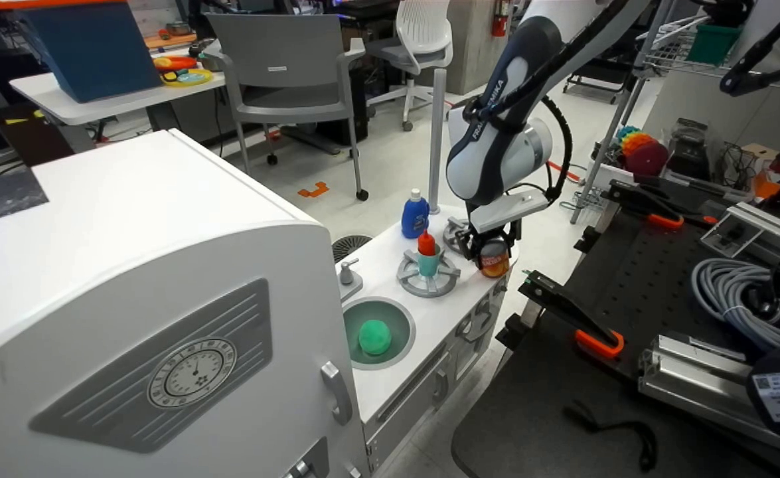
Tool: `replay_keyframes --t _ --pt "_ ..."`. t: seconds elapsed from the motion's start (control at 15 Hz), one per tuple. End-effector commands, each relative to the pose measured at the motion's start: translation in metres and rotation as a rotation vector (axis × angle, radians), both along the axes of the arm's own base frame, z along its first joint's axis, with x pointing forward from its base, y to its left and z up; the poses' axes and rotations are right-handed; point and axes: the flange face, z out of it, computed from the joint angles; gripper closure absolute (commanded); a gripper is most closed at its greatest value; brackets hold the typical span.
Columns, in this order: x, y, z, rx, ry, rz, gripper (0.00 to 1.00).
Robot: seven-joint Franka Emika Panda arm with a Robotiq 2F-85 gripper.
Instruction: Move the can to the left
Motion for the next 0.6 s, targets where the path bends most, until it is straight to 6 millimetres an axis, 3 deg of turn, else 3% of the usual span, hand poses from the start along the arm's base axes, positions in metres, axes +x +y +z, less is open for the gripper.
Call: replay_keyframes --t 0.0,0.27,0.53 --pt "-0.009 -0.008 -0.012 -0.026 -0.001 0.005 0.00" --pt "-0.010 -0.003 -0.012 -0.009 -0.005 0.001 0.00" --pt "-0.012 0.011 0.014 0.060 -0.012 -0.015 0.00"
